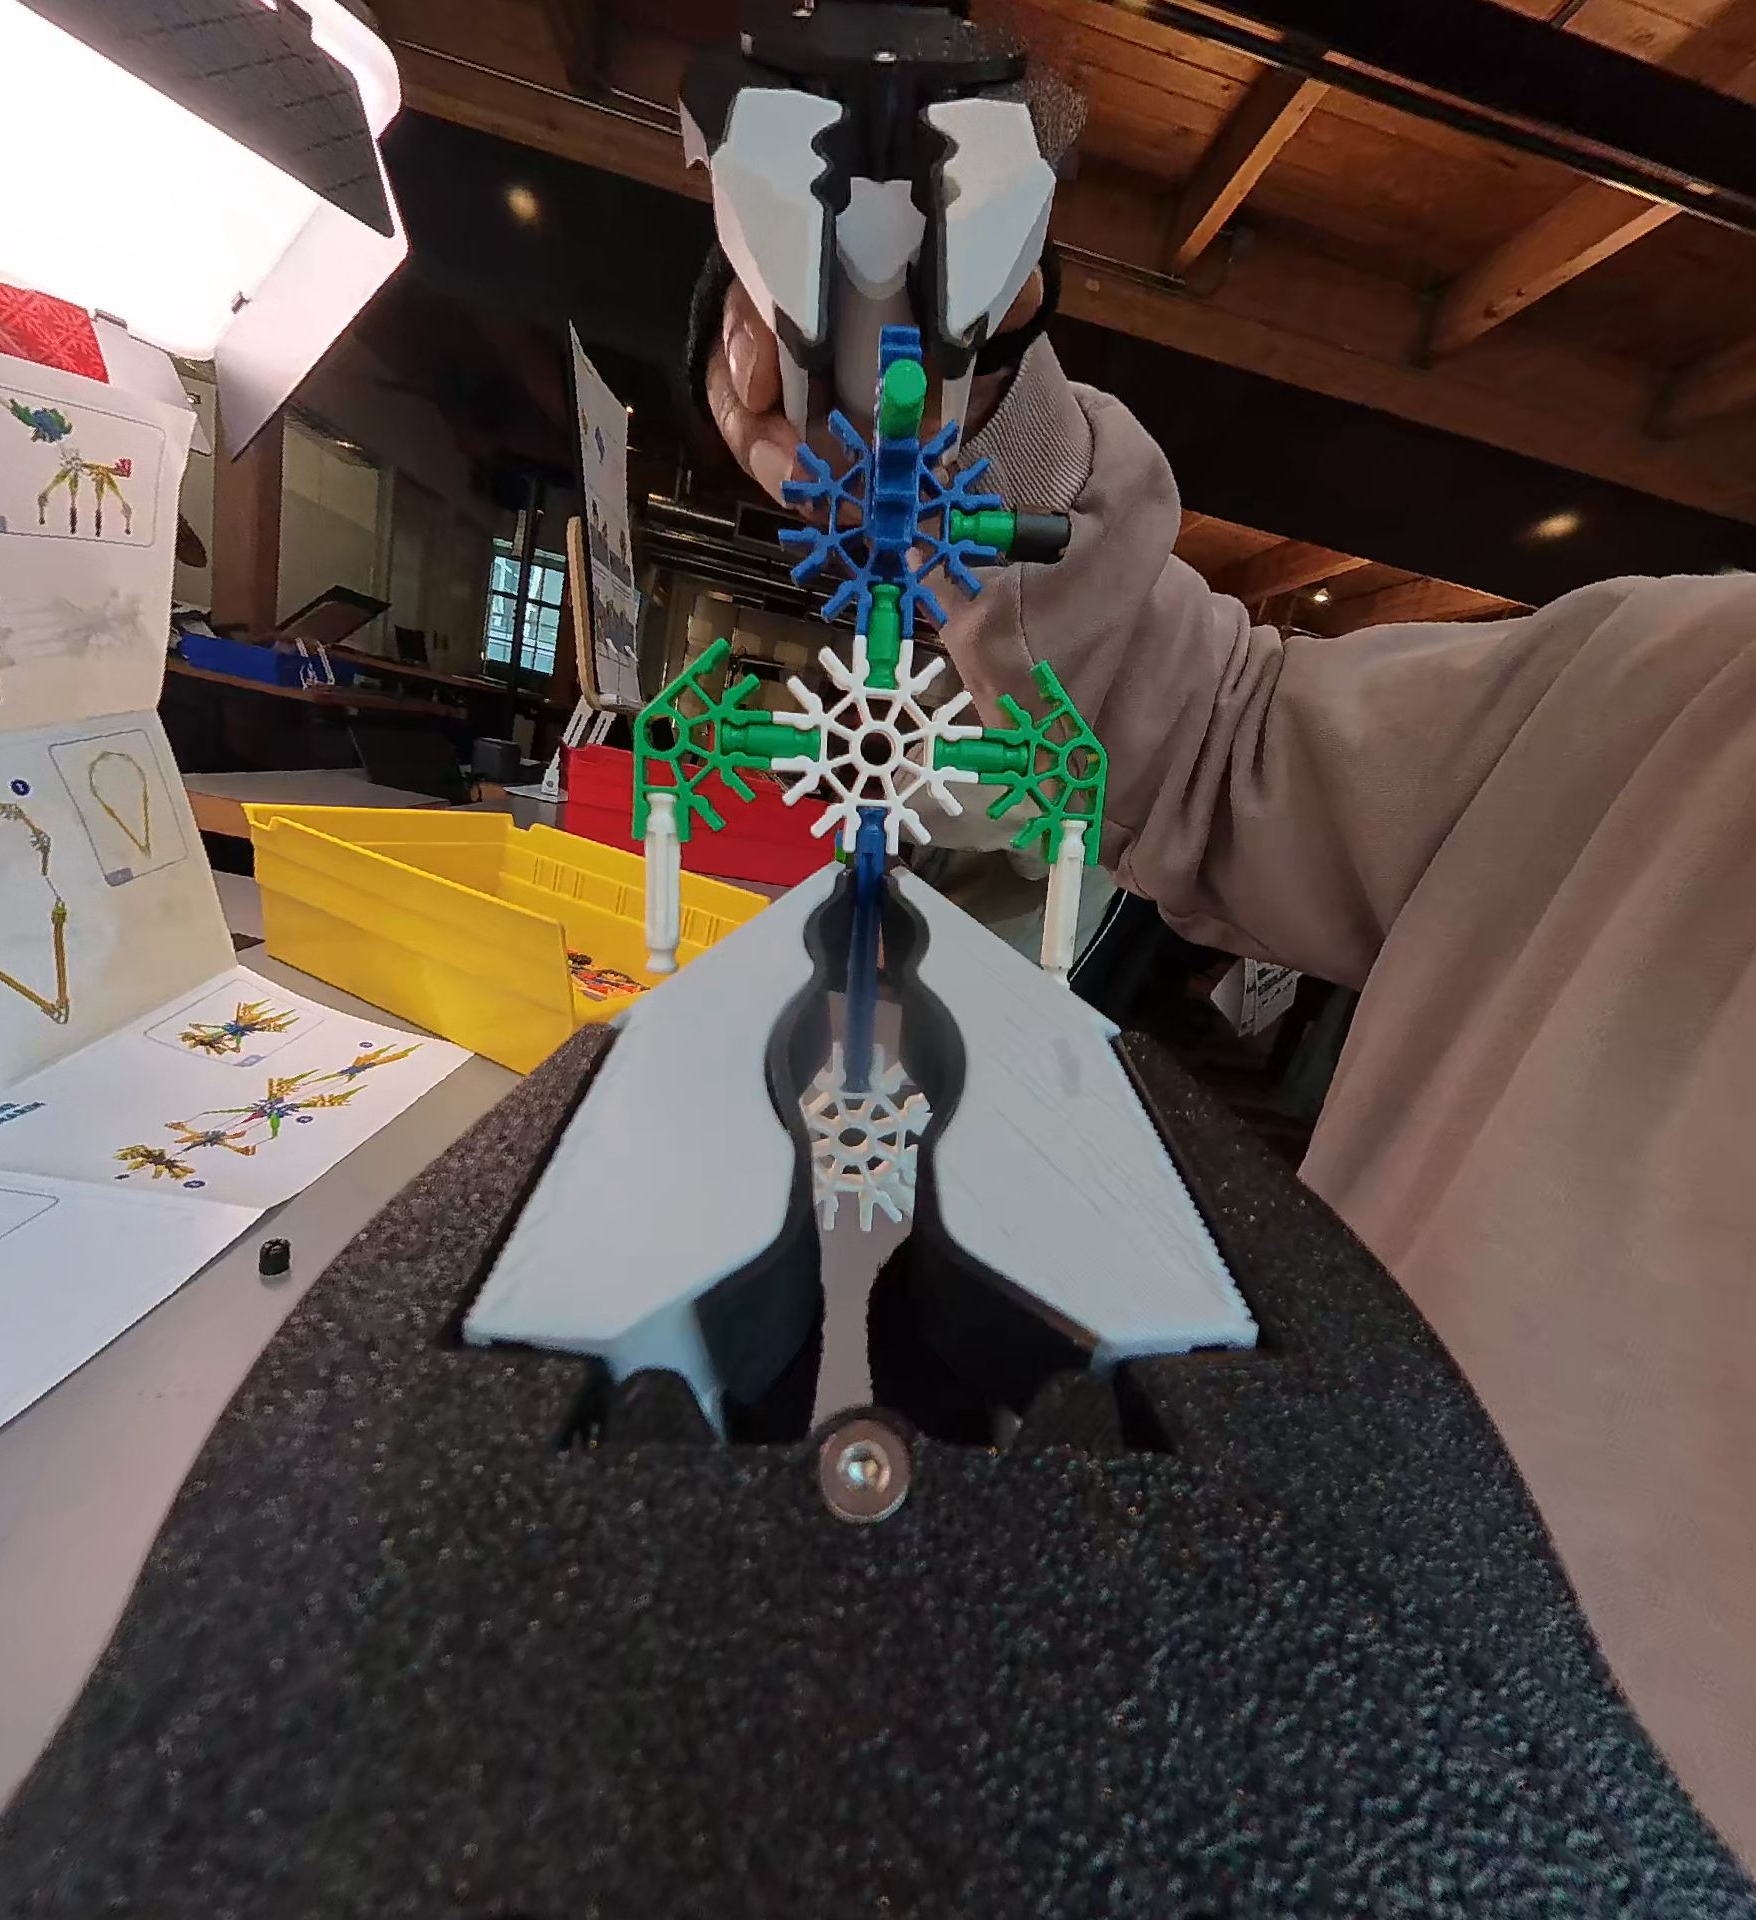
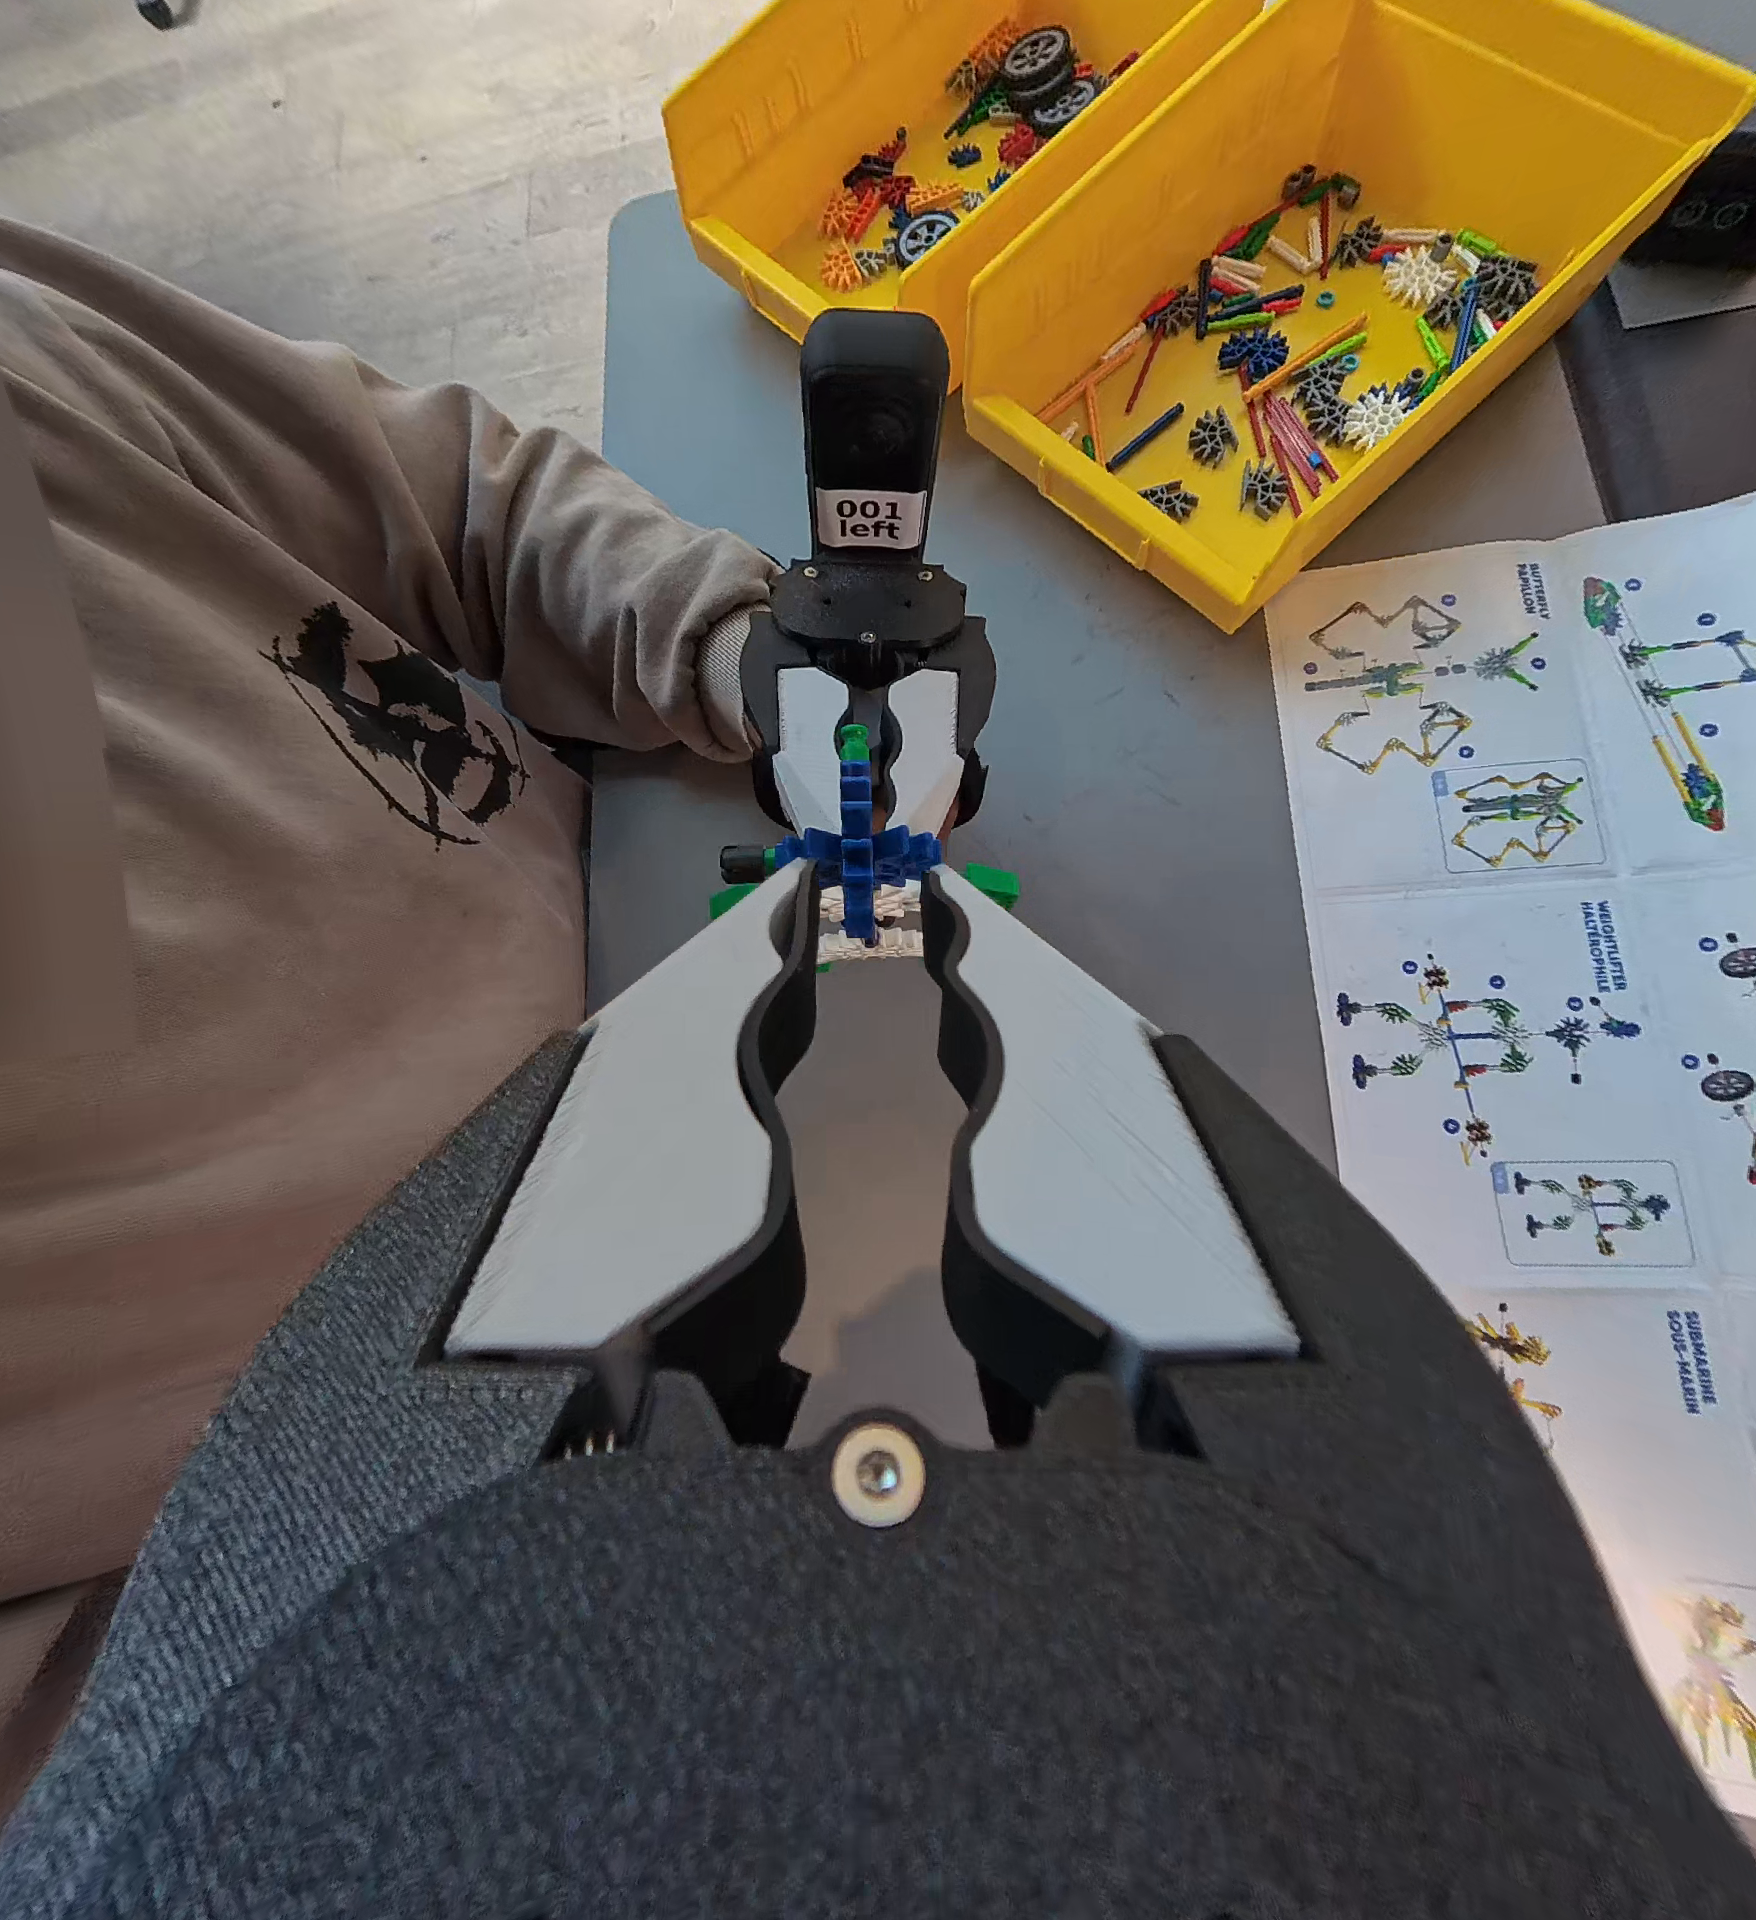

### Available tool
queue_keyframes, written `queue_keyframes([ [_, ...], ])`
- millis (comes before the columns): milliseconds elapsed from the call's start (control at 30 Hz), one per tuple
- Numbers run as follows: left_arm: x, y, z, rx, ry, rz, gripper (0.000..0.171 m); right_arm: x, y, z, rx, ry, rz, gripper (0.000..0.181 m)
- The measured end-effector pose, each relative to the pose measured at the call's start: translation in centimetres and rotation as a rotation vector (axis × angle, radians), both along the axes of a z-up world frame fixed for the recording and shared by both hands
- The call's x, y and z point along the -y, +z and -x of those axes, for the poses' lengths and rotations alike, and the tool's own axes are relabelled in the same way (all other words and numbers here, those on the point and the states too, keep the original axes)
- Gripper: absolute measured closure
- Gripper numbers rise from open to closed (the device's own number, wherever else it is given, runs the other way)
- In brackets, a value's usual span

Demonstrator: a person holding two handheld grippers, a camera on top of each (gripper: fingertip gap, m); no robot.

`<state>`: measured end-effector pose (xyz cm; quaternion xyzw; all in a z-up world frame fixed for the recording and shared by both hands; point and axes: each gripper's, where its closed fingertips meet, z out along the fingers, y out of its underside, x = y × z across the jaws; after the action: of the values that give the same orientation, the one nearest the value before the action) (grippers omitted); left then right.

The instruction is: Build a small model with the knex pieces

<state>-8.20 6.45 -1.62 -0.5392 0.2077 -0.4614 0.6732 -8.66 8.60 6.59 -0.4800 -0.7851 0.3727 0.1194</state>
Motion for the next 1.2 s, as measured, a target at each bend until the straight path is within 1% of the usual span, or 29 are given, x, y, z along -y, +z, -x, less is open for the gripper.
queue_keyframes([
  [100, -0.1, -0.2, -0.1, -0.013, 0.003, 0.007, 0.169, 0.1, -0.8, 0.1, -0.002, 0.0, -0.021, 0.167],
  [200, -0.3, -0.6, -0.3, -0.037, 0.007, 0.016, 0.169, 0.3, -1.1, 0.2, -0.005, 0.009, -0.028, 0.175],
  [400, -0.5, -1.5, -0.9, -0.082, 0.012, 0.032, 0.169, 0.6, -2.2, -0.2, 0.064, 0.036, -0.022, 0.176],
  [567, -0.7, -1.8, -1.0, -0.095, 0.016, 0.053, 0.169, 0.2, -2.9, -0.7, 0.069, 0.052, -0.129, 0.176],
  [600, -0.8, -1.9, -0.9, -0.107, 0.024, 0.058, 0.169, 0.1, -3.2, -0.9, 0.068, 0.06, -0.158, 0.176],
  [700, -0.9, -2.5, -1.2, -0.156, 0.032, 0.071, 0.171, 0.6, -3.6, -0.9, 0.065, 0.06, -0.131, 0.176],
  [867, -1.6, -4.3, -1.9, -0.27, 0.065, 0.105, 0.169, -0.4, -5.5, -2.0, 0.138, 0.059, -0.199, 0.176],
  [967, -2.3, -5.0, -1.3, -0.356, 0.14, 0.119, 0.169, -1.6, -6.4, -2.4, 0.143, 0.03, -0.268, 0.176],
  [1033, -2.8, -5.0, -0.6, -0.389, 0.206, 0.118, 0.169, -2.4, -6.3, -2.1, 0.103, -0.029, -0.257, 0.171],
  [1067, -3.1, -5.0, -0.1, -0.418, 0.249, 0.11, 0.169, -2.8, -6.1, -2.0, 0.076, -0.064, -0.236, 0.163],
  [1100, -3.3, -5.1, 0.3, -0.453, 0.293, 0.099, 0.169, -3.1, -5.9, -1.8, 0.04, -0.105, -0.205, 0.16],
  [1200, -4.0, -5.3, 1.4, -0.553, 0.426, 0.059, 0.169, -4.1, -5.5, -1.6, -0.074, -0.241, -0.071, 0.155],
])
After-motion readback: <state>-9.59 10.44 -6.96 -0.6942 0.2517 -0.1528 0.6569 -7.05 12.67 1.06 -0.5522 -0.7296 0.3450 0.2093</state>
